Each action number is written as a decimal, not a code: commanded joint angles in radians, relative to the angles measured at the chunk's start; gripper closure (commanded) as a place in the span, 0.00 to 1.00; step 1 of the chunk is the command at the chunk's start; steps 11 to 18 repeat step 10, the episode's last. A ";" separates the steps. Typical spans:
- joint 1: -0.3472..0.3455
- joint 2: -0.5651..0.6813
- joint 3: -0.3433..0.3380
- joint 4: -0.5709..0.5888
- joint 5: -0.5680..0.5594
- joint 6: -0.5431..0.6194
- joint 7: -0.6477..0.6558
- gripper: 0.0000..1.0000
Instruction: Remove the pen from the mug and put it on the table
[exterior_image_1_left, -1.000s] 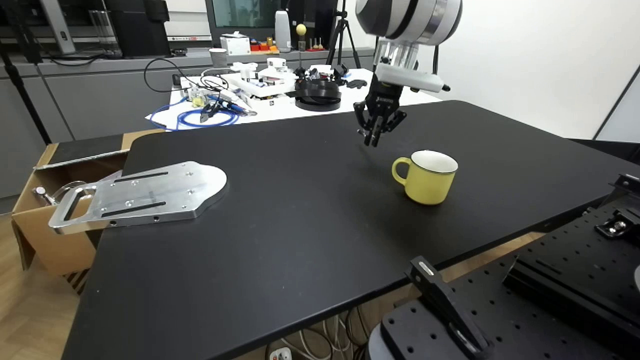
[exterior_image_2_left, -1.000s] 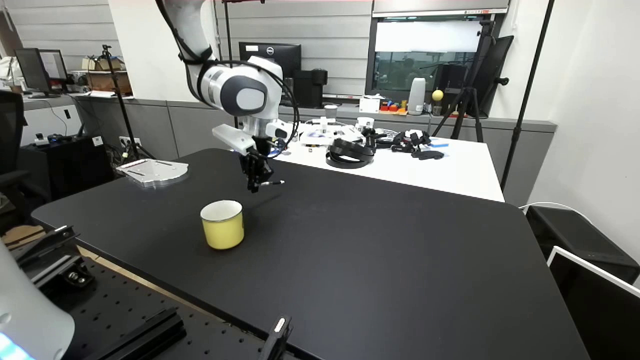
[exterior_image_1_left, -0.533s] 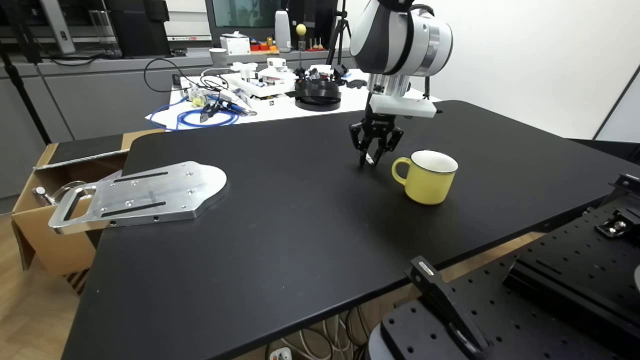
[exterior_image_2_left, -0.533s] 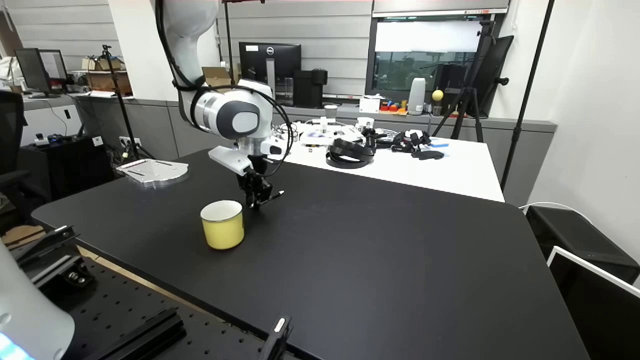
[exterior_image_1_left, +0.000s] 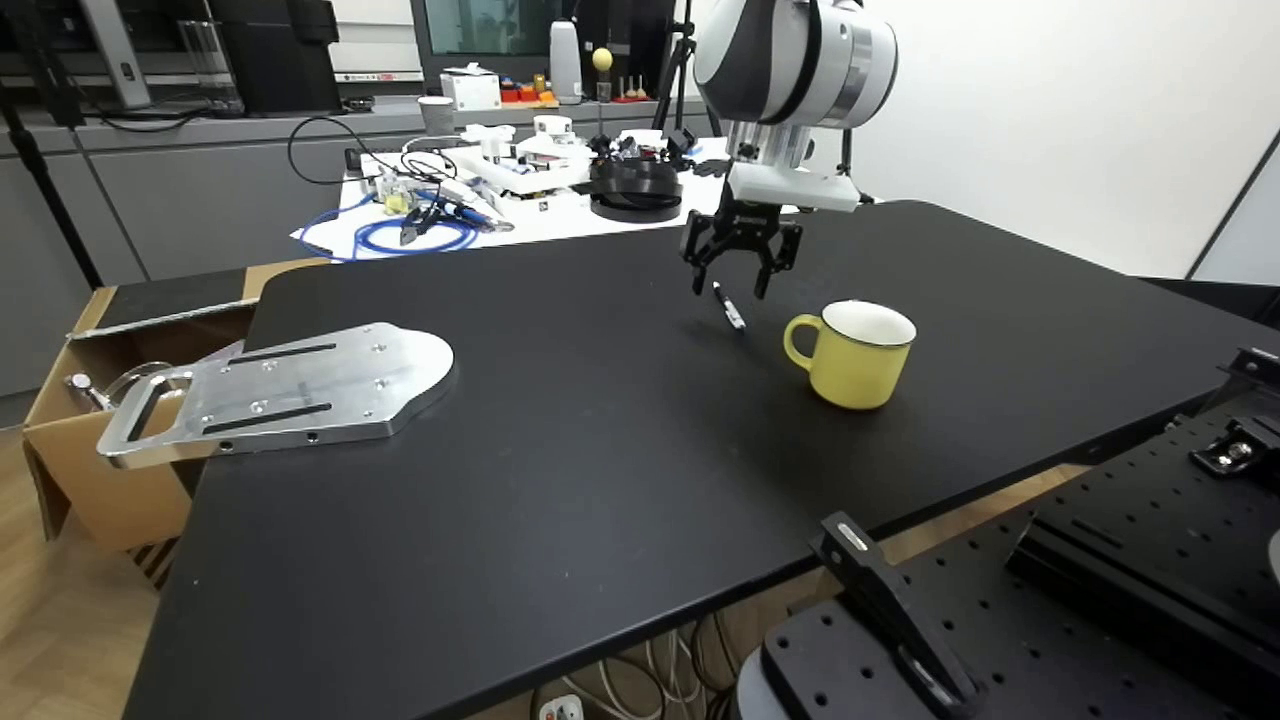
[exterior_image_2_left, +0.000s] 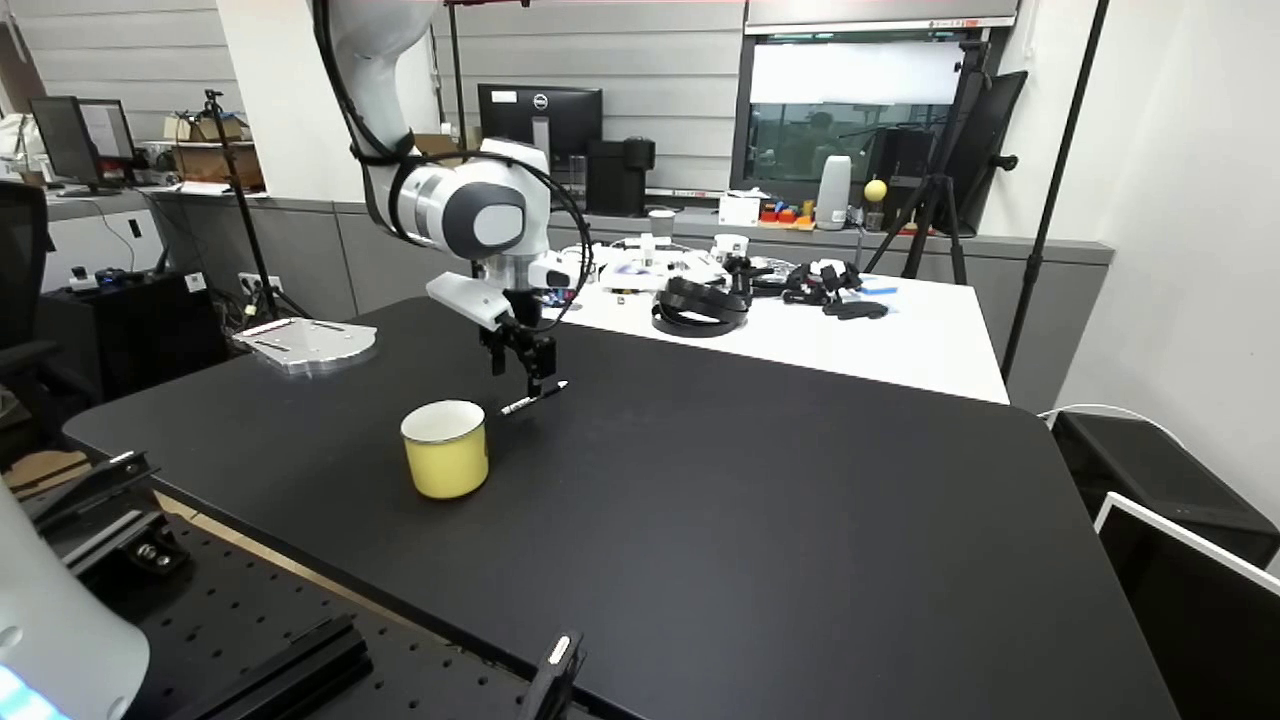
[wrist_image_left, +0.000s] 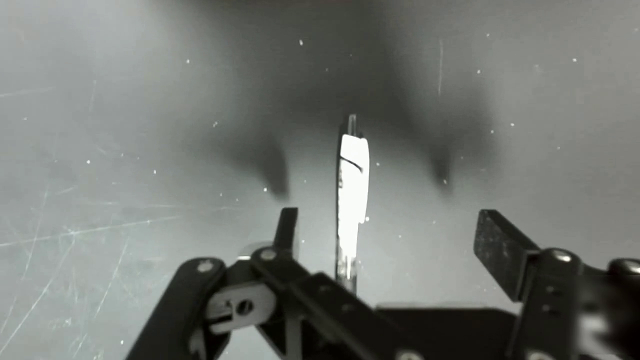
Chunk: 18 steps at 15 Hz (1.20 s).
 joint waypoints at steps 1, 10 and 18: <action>-0.030 -0.056 0.008 0.007 -0.019 -0.088 0.027 0.00; -0.046 -0.059 0.023 0.007 -0.013 -0.102 0.006 0.00; -0.046 -0.059 0.023 0.007 -0.013 -0.102 0.006 0.00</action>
